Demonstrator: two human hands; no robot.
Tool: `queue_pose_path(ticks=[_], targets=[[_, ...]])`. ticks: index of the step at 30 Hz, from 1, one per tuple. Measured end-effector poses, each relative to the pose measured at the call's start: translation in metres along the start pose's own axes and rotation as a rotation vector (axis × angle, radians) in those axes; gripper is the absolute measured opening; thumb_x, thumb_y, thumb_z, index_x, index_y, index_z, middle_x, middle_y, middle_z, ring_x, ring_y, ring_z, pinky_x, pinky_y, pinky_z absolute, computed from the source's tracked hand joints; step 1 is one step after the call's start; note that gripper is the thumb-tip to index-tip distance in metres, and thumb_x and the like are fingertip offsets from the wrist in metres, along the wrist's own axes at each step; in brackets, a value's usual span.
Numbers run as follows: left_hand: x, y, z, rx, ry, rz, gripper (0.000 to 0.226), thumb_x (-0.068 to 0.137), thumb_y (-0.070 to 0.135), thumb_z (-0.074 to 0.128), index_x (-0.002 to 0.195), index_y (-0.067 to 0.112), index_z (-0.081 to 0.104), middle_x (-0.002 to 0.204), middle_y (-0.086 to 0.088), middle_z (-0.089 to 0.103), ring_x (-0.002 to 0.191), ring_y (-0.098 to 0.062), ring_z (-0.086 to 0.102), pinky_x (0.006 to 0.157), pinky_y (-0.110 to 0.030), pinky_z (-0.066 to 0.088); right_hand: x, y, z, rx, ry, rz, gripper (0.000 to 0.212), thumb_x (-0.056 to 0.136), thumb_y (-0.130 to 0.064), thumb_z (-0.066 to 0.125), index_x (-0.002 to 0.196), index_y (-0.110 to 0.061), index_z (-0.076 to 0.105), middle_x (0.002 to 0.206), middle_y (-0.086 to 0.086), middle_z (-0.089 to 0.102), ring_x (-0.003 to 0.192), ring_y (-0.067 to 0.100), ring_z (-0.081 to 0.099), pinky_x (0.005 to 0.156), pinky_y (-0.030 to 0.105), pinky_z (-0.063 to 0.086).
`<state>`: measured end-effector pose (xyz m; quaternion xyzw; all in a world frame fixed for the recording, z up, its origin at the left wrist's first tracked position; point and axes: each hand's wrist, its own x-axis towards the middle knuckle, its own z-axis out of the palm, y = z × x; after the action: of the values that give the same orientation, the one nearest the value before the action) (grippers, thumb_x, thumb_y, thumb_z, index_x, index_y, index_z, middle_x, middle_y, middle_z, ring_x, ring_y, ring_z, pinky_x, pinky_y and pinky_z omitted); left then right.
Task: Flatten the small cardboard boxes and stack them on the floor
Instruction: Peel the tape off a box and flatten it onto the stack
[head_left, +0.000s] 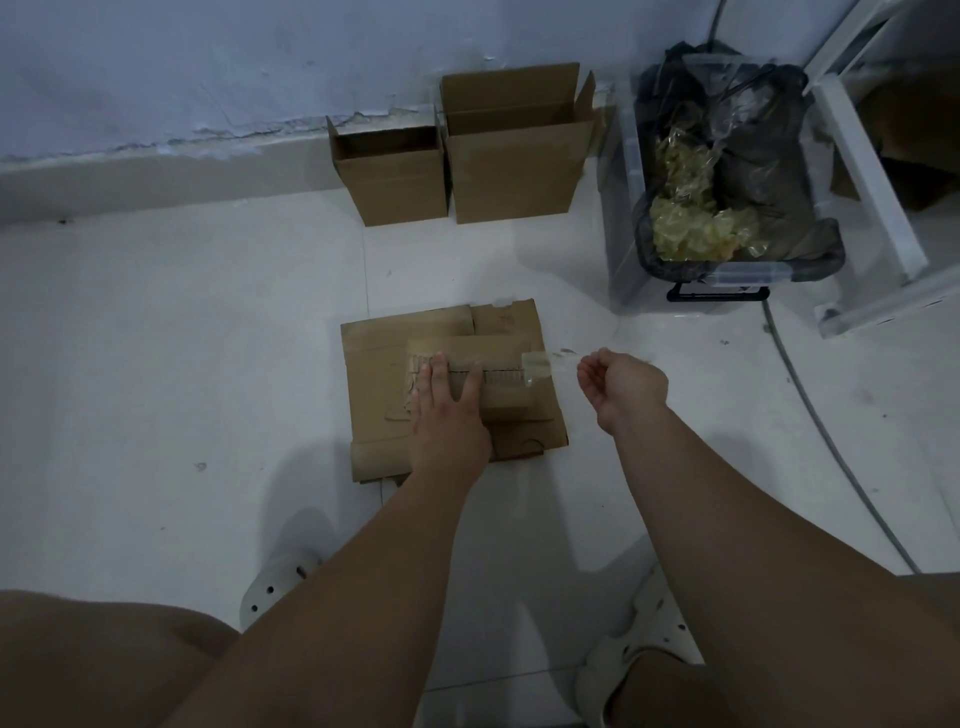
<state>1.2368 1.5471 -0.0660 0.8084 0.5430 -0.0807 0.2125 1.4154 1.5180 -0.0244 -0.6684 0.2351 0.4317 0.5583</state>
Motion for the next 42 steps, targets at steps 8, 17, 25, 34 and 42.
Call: queue_pose_path(ticks=[8,17,25,34,42], targets=[[-0.002,0.004,0.004,-0.046,0.012,-0.023,0.074,0.089,0.02,0.051,0.149,0.032,0.011,0.158,-0.009,-0.01,0.145,-0.029,-0.01,0.119,-0.044,0.004,0.002,0.03,0.011,-0.639,-0.196,-0.309,0.06,0.084,-0.009,0.063,0.14,-0.006,0.043,0.136,0.011,0.053,0.119,0.027,0.053,0.104,0.041,0.043],[0.001,0.003,0.007,-0.037,0.032,-0.018,0.073,0.088,0.023,0.052,0.15,0.031,0.012,0.158,-0.01,-0.009,0.145,-0.029,-0.009,0.118,-0.043,0.002,0.01,0.053,0.014,-1.062,-0.116,-0.587,0.031,0.087,-0.021,0.065,0.112,-0.004,0.067,0.11,0.012,0.066,0.101,0.026,0.059,0.084,0.029,0.047],[0.003,0.005,0.006,-0.056,0.034,-0.038,0.073,0.088,0.022,0.052,0.149,0.031,0.013,0.158,-0.01,-0.01,0.145,-0.03,-0.009,0.118,-0.045,0.005,0.006,0.054,0.011,-1.26,-0.078,-0.685,0.037,0.094,-0.038,0.053,0.106,-0.007,0.07,0.096,0.0,0.042,0.108,0.027,0.044,0.089,0.033,0.044],[0.003,0.006,0.005,-0.06,0.032,-0.038,0.075,0.086,0.021,0.054,0.149,0.03,0.014,0.158,-0.011,-0.009,0.145,-0.03,-0.009,0.117,-0.043,0.004,0.008,0.058,0.024,-1.133,-0.148,-0.629,0.046,0.09,-0.049,0.055,0.105,-0.007,0.068,0.101,0.007,0.064,0.095,0.024,0.059,0.08,0.03,0.047],[0.003,0.005,0.008,-0.041,0.055,-0.028,0.074,0.086,0.021,0.053,0.149,0.03,0.014,0.158,-0.012,-0.007,0.145,-0.031,-0.007,0.116,-0.043,0.002,0.013,0.044,0.025,-0.961,-0.088,-0.598,0.023,0.09,-0.029,0.063,0.099,-0.011,0.073,0.096,0.002,0.069,0.088,0.015,0.059,0.071,0.02,0.041]])
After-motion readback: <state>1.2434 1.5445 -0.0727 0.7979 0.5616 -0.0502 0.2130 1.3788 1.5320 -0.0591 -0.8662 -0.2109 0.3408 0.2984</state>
